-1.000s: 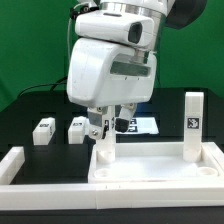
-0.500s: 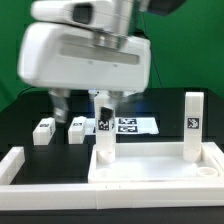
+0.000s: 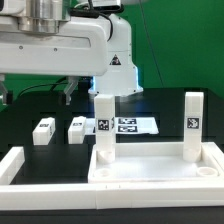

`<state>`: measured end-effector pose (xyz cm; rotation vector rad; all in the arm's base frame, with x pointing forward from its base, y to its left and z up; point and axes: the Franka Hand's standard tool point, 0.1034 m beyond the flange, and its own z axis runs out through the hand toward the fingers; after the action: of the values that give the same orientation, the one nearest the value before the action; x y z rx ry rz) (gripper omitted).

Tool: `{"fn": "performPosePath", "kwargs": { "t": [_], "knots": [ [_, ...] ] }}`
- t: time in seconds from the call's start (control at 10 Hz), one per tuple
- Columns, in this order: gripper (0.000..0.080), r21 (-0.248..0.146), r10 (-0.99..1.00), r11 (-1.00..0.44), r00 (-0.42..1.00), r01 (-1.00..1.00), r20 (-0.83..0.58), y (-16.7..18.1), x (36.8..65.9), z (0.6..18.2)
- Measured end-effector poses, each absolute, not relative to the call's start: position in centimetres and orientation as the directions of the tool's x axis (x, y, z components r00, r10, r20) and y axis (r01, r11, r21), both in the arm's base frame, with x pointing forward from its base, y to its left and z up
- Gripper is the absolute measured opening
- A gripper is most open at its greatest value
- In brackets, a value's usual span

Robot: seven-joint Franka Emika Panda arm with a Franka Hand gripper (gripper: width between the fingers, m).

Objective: Assemble desk

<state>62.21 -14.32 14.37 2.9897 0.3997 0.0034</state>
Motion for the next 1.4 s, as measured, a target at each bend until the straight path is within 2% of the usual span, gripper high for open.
{"fn": "performPosePath", "kwargs": {
  "t": [0.2, 0.3, 0.7, 0.8, 1.2, 1.3, 1.4],
  "knots": [
    [0.0649, 0.123, 0.145, -0.982, 0.989, 0.143, 0.001, -14.3, 62.2, 14.3],
    [0.0649, 0.114, 0.02, -0.993, 1.0, 0.018, 0.017, -14.2, 62.2, 14.2],
    [0.0649, -0.115, -0.344, -0.934, 0.939, -0.34, 0.023, -16.9, 59.3, 13.4],
    [0.0649, -0.148, -0.405, -0.904, 0.914, -0.4, 0.006, -17.1, 58.3, 12.9],
    [0.0649, -0.153, -0.441, -0.885, 0.897, -0.44, -0.026, -16.8, 57.8, 12.5],
    [0.0649, -0.158, -0.432, -0.888, 0.901, -0.432, -0.032, -16.9, 57.5, 12.3],
    [0.0649, -0.179, -0.426, -0.881, 0.899, -0.438, -0.107, -17.0, 56.0, 11.8]
  ]
}}
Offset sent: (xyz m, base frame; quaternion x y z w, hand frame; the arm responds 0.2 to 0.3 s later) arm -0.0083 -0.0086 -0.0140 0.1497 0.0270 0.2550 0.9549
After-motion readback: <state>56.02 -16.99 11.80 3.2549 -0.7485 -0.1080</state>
